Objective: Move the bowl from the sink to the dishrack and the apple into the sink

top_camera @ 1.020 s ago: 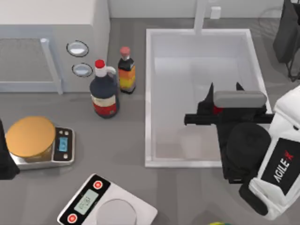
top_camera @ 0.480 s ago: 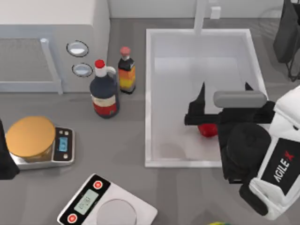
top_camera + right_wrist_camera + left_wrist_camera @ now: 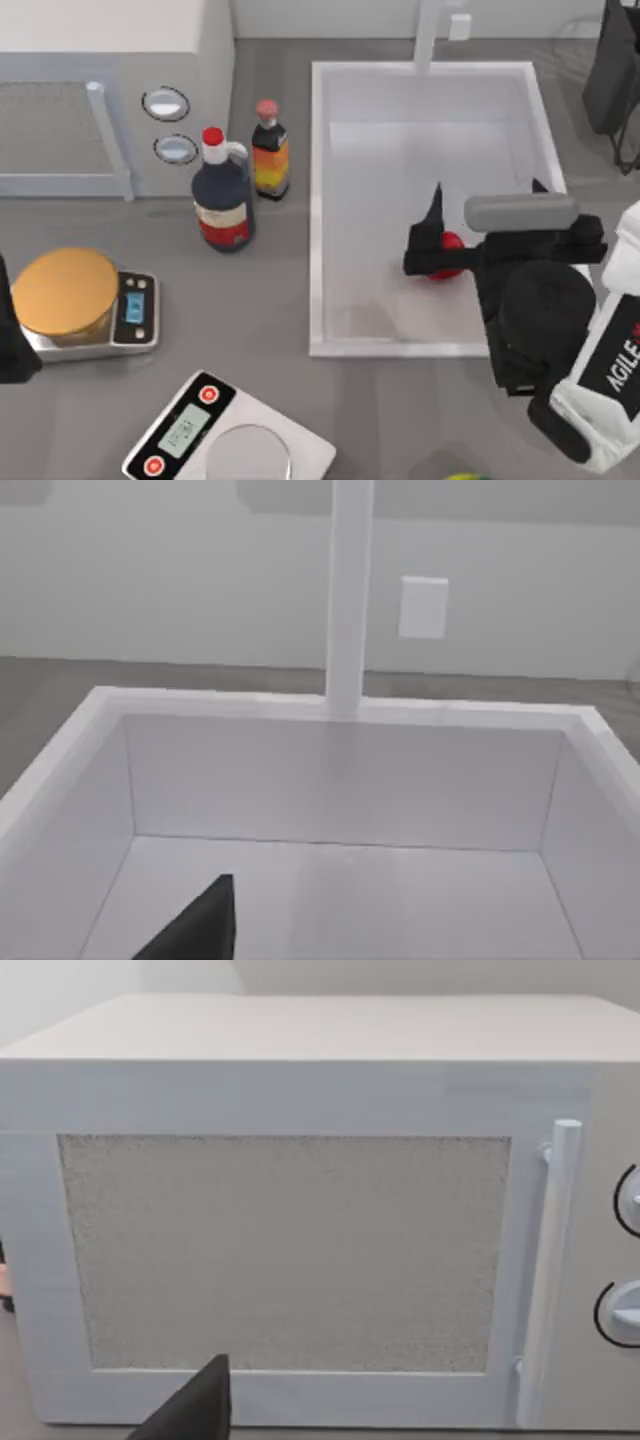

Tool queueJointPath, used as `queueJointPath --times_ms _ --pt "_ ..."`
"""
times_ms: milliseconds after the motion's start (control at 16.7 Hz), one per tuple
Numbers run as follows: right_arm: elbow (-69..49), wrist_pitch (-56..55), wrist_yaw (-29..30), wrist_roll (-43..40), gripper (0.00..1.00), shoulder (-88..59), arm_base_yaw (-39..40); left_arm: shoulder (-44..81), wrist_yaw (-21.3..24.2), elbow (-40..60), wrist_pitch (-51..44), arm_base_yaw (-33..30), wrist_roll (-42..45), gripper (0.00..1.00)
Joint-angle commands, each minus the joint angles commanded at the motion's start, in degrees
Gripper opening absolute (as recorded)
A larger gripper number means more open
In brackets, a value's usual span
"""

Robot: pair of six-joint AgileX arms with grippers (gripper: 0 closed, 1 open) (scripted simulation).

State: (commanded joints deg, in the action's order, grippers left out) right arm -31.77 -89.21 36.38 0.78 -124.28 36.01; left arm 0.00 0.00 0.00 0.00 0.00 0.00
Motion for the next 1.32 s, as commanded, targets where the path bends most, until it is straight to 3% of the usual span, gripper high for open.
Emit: queueJointPath --times_ms 360,840,1080,1320 --pt "15.3 19.9 -12.6 0.0 1.0 23.3 -8.6 0.0 0.0 0.0 0.0 0.0 0.0 1.0" --pt "31.5 57.0 -29.1 0.8 1.0 81.0 -24.7 0.0 0.0 0.0 0.0 0.0 0.0 1.0" --pt "33.1 73.1 -34.1 0.4 1.0 104.6 -30.6 0.0 0.0 0.0 0.0 0.0 0.0 1.0" --pt "32.3 84.7 -36.1 -0.3 1.0 119.2 -34.4 0.0 0.0 0.0 0.0 0.0 0.0 1.0"
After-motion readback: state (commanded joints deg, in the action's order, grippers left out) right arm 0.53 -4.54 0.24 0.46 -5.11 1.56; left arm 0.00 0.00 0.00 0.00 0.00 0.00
